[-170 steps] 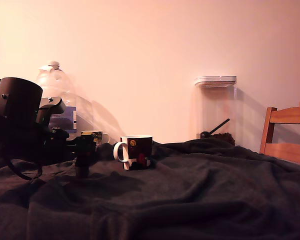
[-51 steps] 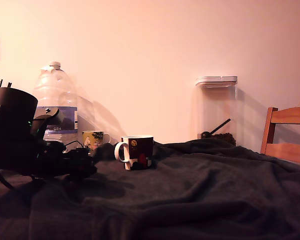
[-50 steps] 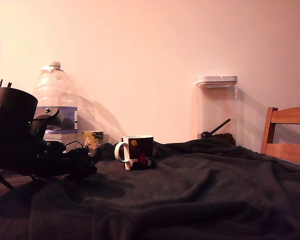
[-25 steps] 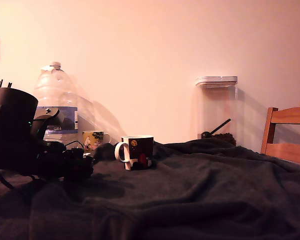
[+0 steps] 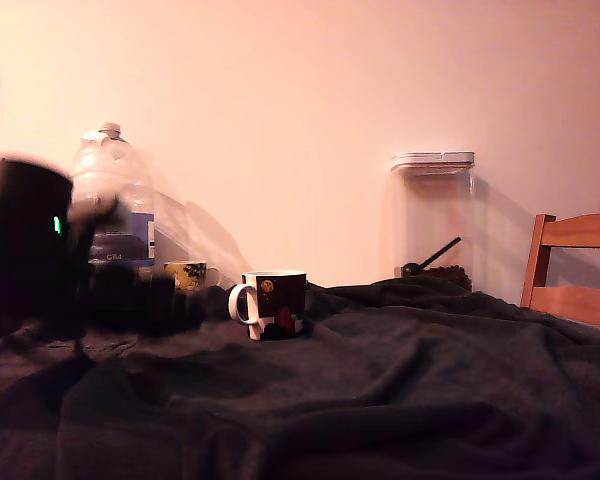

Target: Pick up the coffee capsules from the table one by one and drop them inside the nearest coffee cup

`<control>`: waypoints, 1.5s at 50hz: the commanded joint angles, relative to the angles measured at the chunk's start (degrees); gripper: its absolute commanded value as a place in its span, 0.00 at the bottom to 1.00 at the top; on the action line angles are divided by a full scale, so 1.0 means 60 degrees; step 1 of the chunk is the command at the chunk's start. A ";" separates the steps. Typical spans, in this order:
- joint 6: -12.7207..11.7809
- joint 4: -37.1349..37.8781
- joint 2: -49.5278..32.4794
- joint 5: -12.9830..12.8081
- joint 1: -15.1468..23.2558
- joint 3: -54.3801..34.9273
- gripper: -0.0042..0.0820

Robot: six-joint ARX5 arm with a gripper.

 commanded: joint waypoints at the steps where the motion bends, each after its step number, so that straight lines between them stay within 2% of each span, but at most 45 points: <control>1: 0.0091 -0.0044 -0.0426 0.0036 -0.0047 0.0022 0.28; 12: 0.0106 -0.0419 -0.0936 0.0058 -0.0153 0.0131 0.28; 34: 0.0117 -0.3042 -0.0980 -0.0055 -0.0656 0.2218 0.28; 41: 0.0219 -0.4156 -0.0980 -0.0361 -0.0831 0.3056 0.28; 42: 0.0423 -0.4353 -0.0980 -0.0426 -0.0852 0.3187 0.28; 49: 0.0688 -0.5519 -0.0976 -0.0772 -0.0922 0.3978 0.28; 61: 0.0947 -0.7300 -0.0903 -0.0805 -0.0918 0.5085 0.28; 63: 0.1089 -0.7570 -0.0867 -0.0805 -0.0918 0.5278 0.28; 75: 0.1126 -0.9235 -0.0062 -0.0801 -0.0918 0.6910 0.28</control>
